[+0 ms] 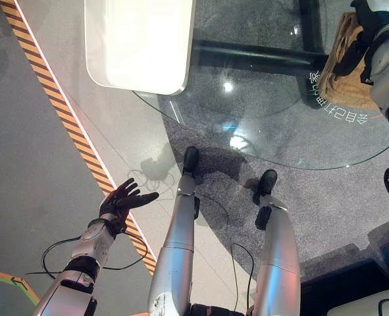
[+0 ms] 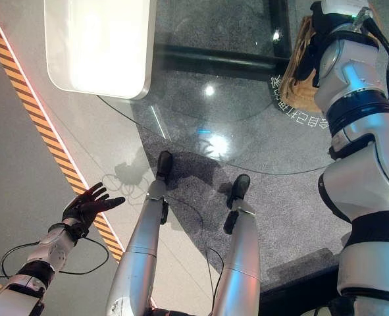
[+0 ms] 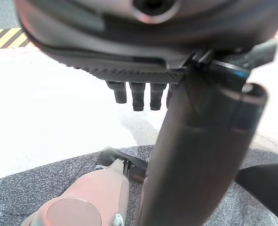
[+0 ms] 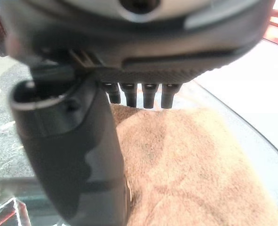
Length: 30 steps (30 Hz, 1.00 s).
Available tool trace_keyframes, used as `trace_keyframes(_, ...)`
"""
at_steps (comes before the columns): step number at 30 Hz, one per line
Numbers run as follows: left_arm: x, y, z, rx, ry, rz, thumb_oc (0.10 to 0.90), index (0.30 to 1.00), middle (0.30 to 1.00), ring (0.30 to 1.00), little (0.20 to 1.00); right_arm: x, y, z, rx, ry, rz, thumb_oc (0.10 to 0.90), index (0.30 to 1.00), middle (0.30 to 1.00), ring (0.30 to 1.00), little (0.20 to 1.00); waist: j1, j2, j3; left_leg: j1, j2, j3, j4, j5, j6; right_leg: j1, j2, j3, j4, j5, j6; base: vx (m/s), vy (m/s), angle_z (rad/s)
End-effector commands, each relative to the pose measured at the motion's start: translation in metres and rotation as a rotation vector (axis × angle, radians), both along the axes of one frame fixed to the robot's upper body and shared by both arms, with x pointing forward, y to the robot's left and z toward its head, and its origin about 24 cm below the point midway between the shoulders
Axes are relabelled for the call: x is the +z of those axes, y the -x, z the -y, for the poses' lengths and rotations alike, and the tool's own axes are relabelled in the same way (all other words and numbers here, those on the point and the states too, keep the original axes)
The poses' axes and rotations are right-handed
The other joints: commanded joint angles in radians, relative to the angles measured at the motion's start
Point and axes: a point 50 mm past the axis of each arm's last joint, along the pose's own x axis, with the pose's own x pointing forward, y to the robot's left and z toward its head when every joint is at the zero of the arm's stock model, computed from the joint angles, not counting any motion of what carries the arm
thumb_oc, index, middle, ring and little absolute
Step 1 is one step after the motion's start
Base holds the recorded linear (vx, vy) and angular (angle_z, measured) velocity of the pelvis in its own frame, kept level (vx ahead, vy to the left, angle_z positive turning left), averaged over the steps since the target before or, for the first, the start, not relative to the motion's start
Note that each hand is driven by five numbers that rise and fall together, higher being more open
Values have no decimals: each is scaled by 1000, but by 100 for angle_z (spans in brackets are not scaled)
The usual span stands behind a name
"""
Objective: Wipe the table with a cloth and put it in the basket.
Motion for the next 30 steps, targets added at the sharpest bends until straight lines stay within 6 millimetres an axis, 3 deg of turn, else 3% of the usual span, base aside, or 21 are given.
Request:
trace_keyframes(1, -10, 22, -24, 57, -29, -53, 800, 900, 900, 900, 900, 34, 24, 32, -163, 119, 70, 100, 300, 300, 300, 200, -7, 35, -20, 2, -99, 43, -5, -45, 115, 18, 79, -100, -102, 54, -55, 0, 0, 0)
trace_keyframes(30, -7, 19, -24, 49, -31, -44, 800, 900, 900, 900, 900, 36, 24, 31, -167, 131, 74, 100, 300, 300, 300, 200, -6, 35, -20, 2, -95, 47, -17, -40, 112, 20, 75, -106, -114, 57, -52, 0, 0, 0)
